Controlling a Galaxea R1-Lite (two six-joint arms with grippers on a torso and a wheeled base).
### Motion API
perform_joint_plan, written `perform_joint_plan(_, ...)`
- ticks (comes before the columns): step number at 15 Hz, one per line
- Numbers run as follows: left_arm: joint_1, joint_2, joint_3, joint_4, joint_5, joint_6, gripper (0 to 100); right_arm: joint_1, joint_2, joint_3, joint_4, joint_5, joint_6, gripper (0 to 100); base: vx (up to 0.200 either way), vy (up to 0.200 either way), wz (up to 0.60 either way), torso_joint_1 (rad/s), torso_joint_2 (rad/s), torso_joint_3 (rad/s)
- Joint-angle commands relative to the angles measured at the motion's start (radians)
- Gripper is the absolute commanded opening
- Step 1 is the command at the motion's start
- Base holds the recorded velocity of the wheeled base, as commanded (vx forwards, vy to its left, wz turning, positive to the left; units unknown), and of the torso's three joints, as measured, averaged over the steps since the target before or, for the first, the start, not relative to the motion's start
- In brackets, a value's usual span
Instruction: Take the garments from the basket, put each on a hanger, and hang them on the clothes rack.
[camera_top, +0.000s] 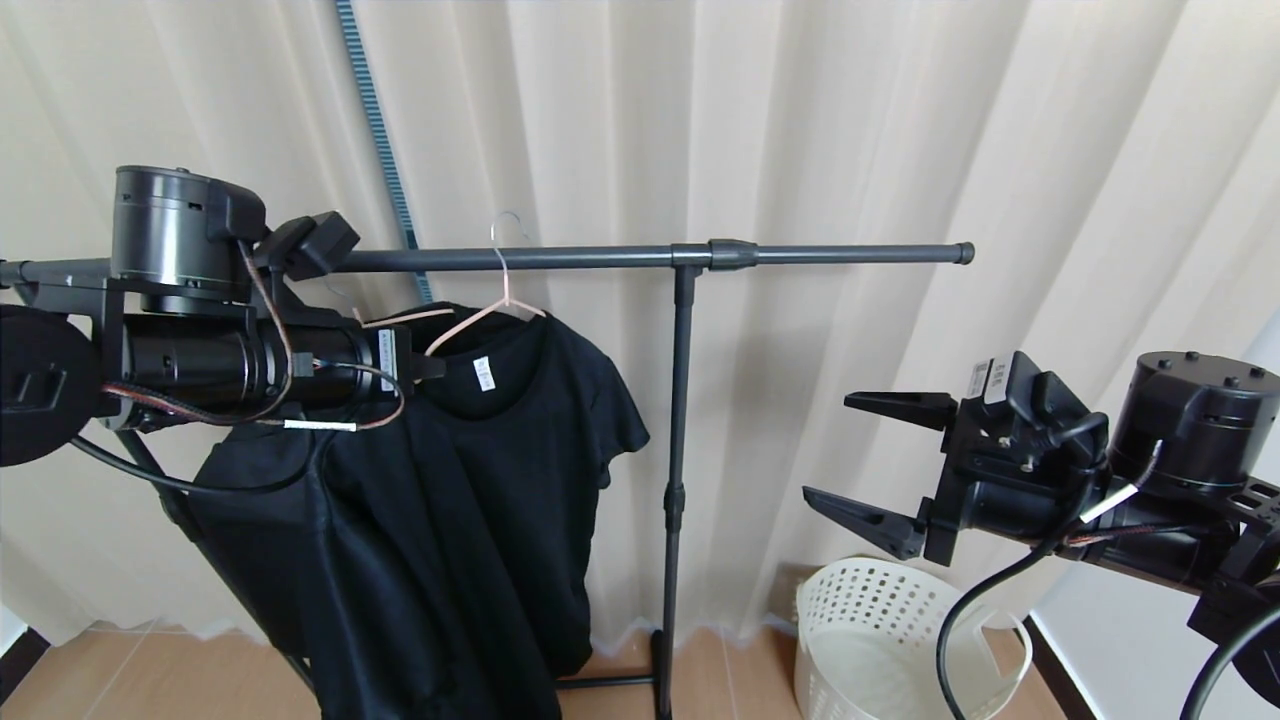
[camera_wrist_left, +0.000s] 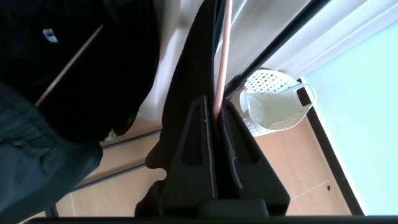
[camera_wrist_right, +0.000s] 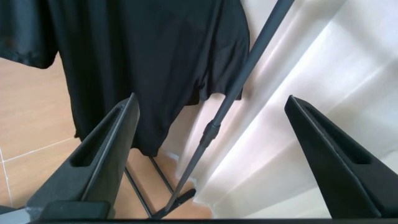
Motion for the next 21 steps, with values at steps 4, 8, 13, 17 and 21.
perform_joint_plan(4, 0.0, 0.032, 0.013, -0.001, -0.001, -0.005, 0, 0.0, 0.011, 0.0, 0.0, 0.001, 0.0, 100, 0.0, 0.0, 0.0, 0.0, 0.0, 0.0)
perform_joint_plan(8, 0.0, 0.034, 0.028, -0.006, -0.001, -0.005, 0, 0.0, 0.012, 0.0, 0.0, 0.001, 0.0, 100, 0.0, 0.0, 0.0, 0.0, 0.0, 0.0)
perform_joint_plan(13, -0.002, 0.034, 0.033, -0.006, -0.001, -0.003, 0, 0.0, 0.011, 0.0, 0.0, 0.001, 0.0, 100, 0.0, 0.0, 0.0, 0.0, 0.0, 0.0)
perform_joint_plan(17, -0.008, 0.029, 0.034, -0.006, 0.0, -0.001, 0, -0.001, 0.011, 0.0, 0.0, 0.001, 0.0, 100, 0.0, 0.0, 0.0, 0.0, 0.0, 0.0)
perform_joint_plan(21, -0.008, 0.029, 0.048, -0.028, 0.0, 0.002, 100, 0.0, 0.009, 0.0, 0.0, 0.001, 0.0, 100, 0.0, 0.0, 0.0, 0.0, 0.0, 0.0)
